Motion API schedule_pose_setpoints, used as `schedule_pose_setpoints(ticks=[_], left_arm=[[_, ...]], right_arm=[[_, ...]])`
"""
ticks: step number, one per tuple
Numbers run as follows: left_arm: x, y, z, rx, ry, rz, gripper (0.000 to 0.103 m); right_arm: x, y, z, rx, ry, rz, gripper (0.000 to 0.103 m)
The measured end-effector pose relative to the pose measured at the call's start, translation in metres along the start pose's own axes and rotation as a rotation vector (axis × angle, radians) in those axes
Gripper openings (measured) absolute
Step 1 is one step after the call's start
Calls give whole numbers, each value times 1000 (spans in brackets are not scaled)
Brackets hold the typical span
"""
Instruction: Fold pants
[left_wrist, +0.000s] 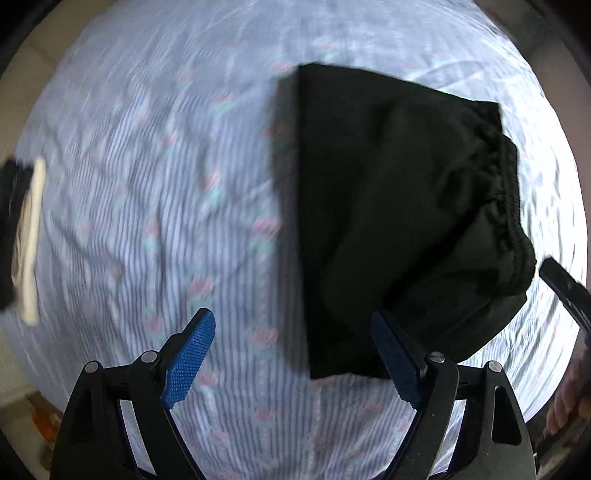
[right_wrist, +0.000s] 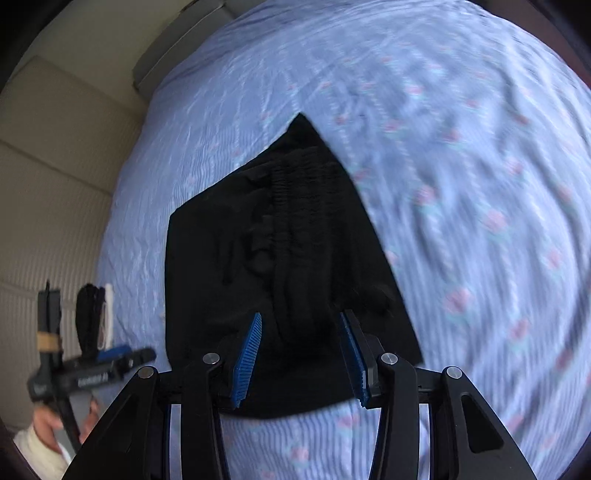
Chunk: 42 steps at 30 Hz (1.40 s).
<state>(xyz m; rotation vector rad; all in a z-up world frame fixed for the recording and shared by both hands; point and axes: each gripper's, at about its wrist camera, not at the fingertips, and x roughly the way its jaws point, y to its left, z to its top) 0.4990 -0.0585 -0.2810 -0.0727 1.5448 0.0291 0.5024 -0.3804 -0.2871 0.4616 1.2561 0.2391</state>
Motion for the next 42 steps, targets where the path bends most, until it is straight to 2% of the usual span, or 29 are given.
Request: schedule_pose_setpoints(ticks=[3, 6, 7, 9, 11, 12, 13, 16, 18, 20, 21, 22, 24, 28, 32, 34, 36, 39, 42], left_arm=[[5, 12, -9, -57, 23, -34, 86], [7, 19, -17, -77, 36, -56, 86], [7, 19, -18, -75, 36, -58, 86], [5, 17, -22, -64, 34, -64, 86], [3, 13, -25, -45, 32, -71, 86], [3, 11, -25, -38, 32, -70, 86], [2, 8, -24, -32, 29, -71, 86], [-2, -1, -20, -14, 15, -83, 86], [-6, -7, -16, 2, 5, -91, 86], [-12, -13, -11, 8, -4, -90, 86], [-13, -14, -11, 9, -7, -95, 86], [-14, -14, -12, 4, -10, -98, 86], [-15, -17, -14, -11, -15, -96, 86], [-12, -17, -10, -50, -15, -102, 86], [-19, -22, -6, -28, -33, -92, 86], [-20, -23, -7, -23, -34, -98, 86], [-20, -21, -10, -25, -32, -102, 86], [-22, -16, -17, -28, -27, -105, 86], [-22, -10, -26, -34, -26, -99, 86]], right_arm=[[25, 0, 6, -17, 69, -55, 45], [33, -3, 6, -31, 117, -50, 44], [33, -4, 7, -34, 124, -43, 41], [28, -4, 7, -66, 112, -53, 28], [21, 2, 5, -121, 102, -89, 25], [17, 6, 4, -162, 93, -131, 11], [10, 8, 2, -206, 75, -184, 2], [0, -1, 3, -215, 71, -214, 2], [-3, -9, 5, -185, 84, -148, 2], [-12, -12, 8, -132, 47, -84, 3], [-13, -8, 8, -132, 41, -67, 9], [-12, -6, 9, -142, 41, -61, 28], [-3, 5, 8, -173, 41, -69, 49], [25, 14, 8, -172, 108, -68, 49], [52, 22, 4, -212, 148, -147, 45], [48, 29, 1, -253, 135, -166, 35], [41, 36, -3, -304, 113, -210, 29], [30, 36, -6, -343, 87, -270, 27], [31, 25, -3, -315, 97, -294, 28]])
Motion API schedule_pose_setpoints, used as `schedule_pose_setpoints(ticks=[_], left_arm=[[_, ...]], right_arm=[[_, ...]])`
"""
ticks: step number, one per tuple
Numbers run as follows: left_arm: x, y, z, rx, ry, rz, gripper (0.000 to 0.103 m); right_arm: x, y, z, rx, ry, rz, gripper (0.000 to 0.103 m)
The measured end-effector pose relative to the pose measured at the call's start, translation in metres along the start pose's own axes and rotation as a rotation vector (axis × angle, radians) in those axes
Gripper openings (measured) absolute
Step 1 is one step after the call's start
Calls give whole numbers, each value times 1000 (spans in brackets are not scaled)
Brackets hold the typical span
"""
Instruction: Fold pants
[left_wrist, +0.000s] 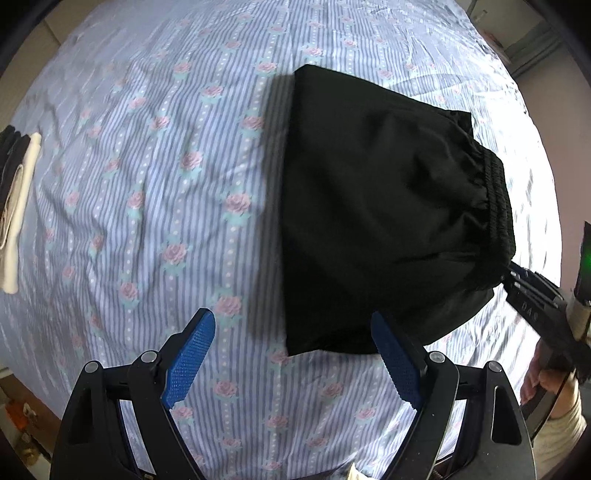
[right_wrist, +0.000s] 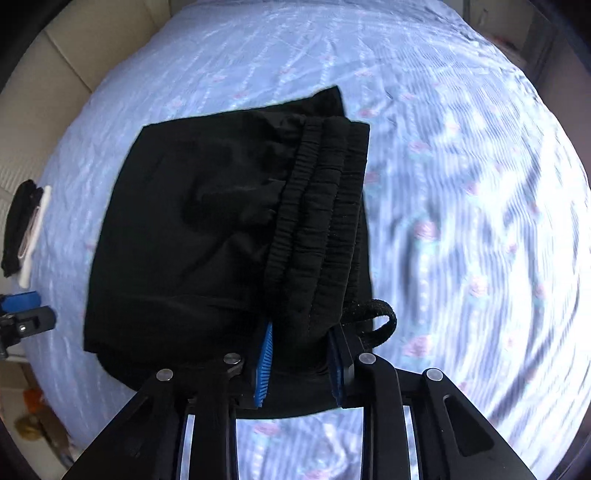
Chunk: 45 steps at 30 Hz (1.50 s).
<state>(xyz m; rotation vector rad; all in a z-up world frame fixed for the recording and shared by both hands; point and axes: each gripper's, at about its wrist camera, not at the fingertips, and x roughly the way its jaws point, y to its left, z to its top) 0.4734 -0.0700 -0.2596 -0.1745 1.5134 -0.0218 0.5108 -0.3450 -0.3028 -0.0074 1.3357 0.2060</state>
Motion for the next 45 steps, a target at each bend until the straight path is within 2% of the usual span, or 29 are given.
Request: schedule_pose_setpoints(ticks=[1, 3, 7, 12, 18, 24, 29, 34, 37, 42, 45], left_arm=[[0, 2, -3, -2, 3, 6, 86], [1, 5, -8, -4, 5, 17, 86], [-4, 13, -17, 5, -1, 42, 86], [-26, 28, -24, 58, -39, 46, 87], [-61, 50, -31, 177, -134, 42, 87], [-79, 78, -24, 316, -172, -12, 87], [-92, 106, -11, 435, -195, -34, 86], [-87, 128, 7, 562, -219, -21, 87], [-74, 134, 23, 604, -219, 8, 87], [-55, 131, 43, 653, -214, -2, 87], [-38, 129, 57, 666, -190, -37, 87]], right_arm=[[2, 0, -1, 6, 4, -12, 36], [0, 0, -1, 13, 2, -49, 43], [-32, -9, -16, 148, -50, -89, 60], [-80, 4, -55, 288, -116, -1, 63], [-122, 60, -95, 377, -190, 99, 64], [-133, 126, -124, 451, -248, 101, 67], [-121, 170, -143, 640, -320, 126, 68], [-91, 200, -151, 899, -392, 134, 68], [-68, 208, -148, 1003, -402, 183, 68], [-25, 203, -147, 1143, -451, 252, 68], [2, 196, -151, 1247, -475, 281, 68]])
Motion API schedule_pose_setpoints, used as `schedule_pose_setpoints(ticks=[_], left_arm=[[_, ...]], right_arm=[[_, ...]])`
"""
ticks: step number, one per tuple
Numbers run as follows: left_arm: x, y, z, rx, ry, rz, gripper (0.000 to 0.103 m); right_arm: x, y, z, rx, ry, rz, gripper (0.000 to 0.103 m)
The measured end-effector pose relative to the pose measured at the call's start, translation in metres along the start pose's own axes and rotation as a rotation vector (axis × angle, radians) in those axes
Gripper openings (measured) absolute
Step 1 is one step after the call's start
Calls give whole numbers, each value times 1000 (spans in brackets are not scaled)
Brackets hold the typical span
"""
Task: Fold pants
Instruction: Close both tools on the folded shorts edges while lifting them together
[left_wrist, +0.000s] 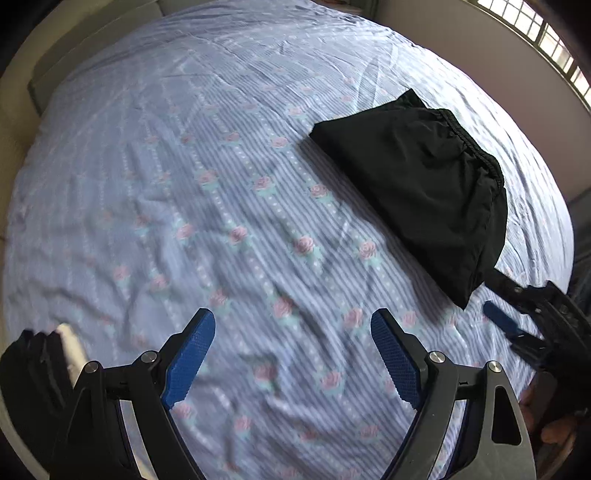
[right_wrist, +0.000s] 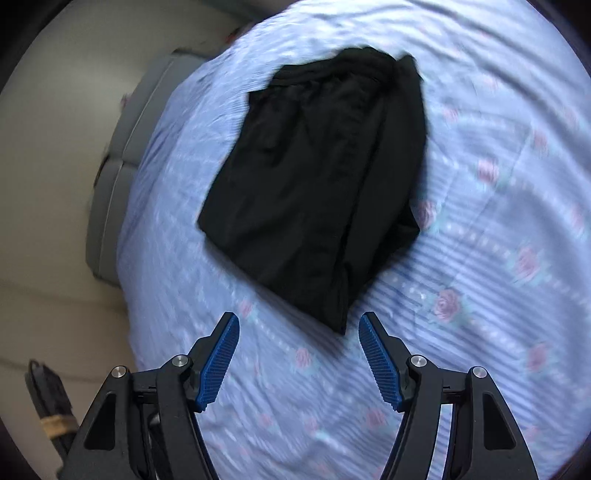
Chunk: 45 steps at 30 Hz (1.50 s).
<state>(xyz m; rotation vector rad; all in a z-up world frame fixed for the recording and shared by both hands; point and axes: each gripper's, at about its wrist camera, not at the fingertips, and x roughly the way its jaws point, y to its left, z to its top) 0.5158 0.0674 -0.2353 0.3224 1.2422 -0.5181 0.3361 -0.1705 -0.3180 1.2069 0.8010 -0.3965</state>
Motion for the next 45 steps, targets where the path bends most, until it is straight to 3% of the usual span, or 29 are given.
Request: schedule_pose_setpoints(ticks=[5, 9, 14, 18, 20, 23, 25, 29, 33, 36, 38, 39, 40, 42, 45], left_arm=[[28, 4, 11, 19, 24, -42, 87], [45, 6, 19, 38, 29, -57, 87], [66, 4, 38, 58, 29, -95, 87], [90, 6, 74, -33, 55, -277, 86], [106, 10, 93, -118, 80, -397, 86], [128, 17, 117, -246, 86, -486, 86], [140, 18, 127, -287, 93, -510, 83], [156, 15, 143, -319, 81, -504, 83], [161, 0, 155, -309, 70, -527, 52], [172, -10, 166, -319, 79, -523, 52], [177, -9, 168, -379, 82, -530, 51], [178, -7, 167, -409, 82, -533, 46], [179, -4, 165, -440, 83, -540, 30], [179, -2, 161, -474, 102, -580, 14], [153, -17, 165, -387, 53, -513, 10]], right_arm=[[38, -19, -2, 147, 22, 10, 68], [46, -11, -3, 127, -32, 21, 80], [65, -2, 17, 111, -50, 43, 81], [75, 1, 30, 121, -24, 30, 80], [73, 0, 28, 111, -18, 14, 75], [70, -5, 24, 95, -12, -13, 60], [68, -11, 25, 115, 1, -2, 53], [69, -17, 28, 141, 25, 10, 51], [71, -13, 32, 136, 34, -2, 50], [74, -8, 36, 110, 47, -17, 48], [75, -4, 39, 87, 64, -38, 41], [76, -3, 40, 81, 70, -36, 35], [76, -2, 42, 76, 79, -28, 27], [75, 1, 46, 67, 104, -4, 16], [65, 8, 54, 44, 130, 35, 13]])
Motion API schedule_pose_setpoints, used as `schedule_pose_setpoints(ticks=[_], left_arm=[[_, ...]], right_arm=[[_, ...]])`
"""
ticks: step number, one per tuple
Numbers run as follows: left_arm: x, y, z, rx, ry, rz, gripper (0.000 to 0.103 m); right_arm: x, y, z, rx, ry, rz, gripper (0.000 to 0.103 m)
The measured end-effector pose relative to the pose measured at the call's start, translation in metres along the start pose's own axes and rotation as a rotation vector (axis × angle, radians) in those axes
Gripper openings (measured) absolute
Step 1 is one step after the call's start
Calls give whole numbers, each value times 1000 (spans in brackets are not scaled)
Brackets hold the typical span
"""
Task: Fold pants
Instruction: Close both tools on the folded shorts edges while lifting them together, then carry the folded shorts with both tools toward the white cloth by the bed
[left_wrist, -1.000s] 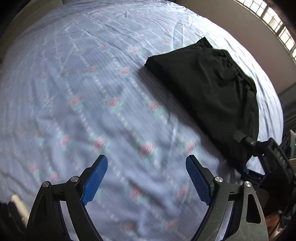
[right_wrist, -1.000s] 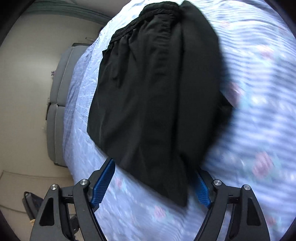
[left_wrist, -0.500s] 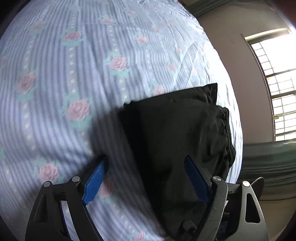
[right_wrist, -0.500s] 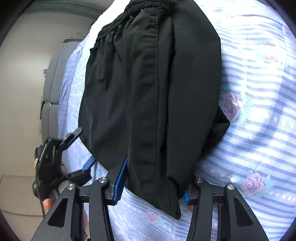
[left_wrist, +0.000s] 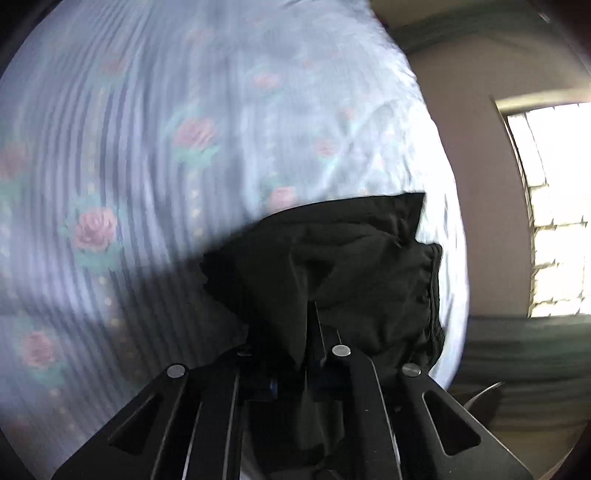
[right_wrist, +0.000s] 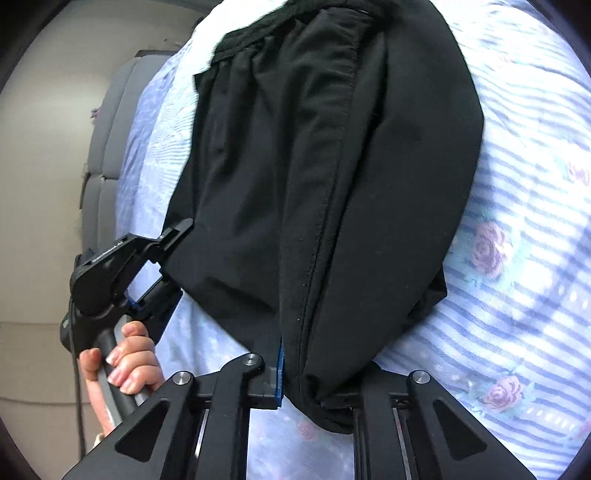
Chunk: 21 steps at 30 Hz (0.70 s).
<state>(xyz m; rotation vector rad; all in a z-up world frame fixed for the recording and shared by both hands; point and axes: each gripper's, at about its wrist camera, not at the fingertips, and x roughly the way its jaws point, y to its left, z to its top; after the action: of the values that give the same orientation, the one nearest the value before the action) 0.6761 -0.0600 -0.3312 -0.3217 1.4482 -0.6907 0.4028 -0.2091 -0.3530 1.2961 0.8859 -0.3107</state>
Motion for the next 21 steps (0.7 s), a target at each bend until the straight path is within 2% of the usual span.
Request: schedule_pose_setpoints(ticks=[5, 9, 11, 14, 16, 21], left_arm=[[-43, -68, -26, 269, -65, 108, 9], [-78, -96, -51, 353, -95, 148, 9], [-97, -104, -66, 356, -105, 148, 9], [-127, -103, -81, 302, -125, 106, 9], [-154, -103, -97, 258, -160, 83, 9], [-213, -104, -143, 193, -245, 79, 9]], right_arm=[[-45, 27, 7, -142, -23, -5, 13], [-88, 44, 9, -201, -28, 30, 12], [-110, 54, 8, -240, -23, 51, 12], [-142, 74, 1, -326, -3, 71, 12], [-159, 82, -5, -342, 17, 106, 12], [-195, 111, -30, -444, 70, 163, 12]])
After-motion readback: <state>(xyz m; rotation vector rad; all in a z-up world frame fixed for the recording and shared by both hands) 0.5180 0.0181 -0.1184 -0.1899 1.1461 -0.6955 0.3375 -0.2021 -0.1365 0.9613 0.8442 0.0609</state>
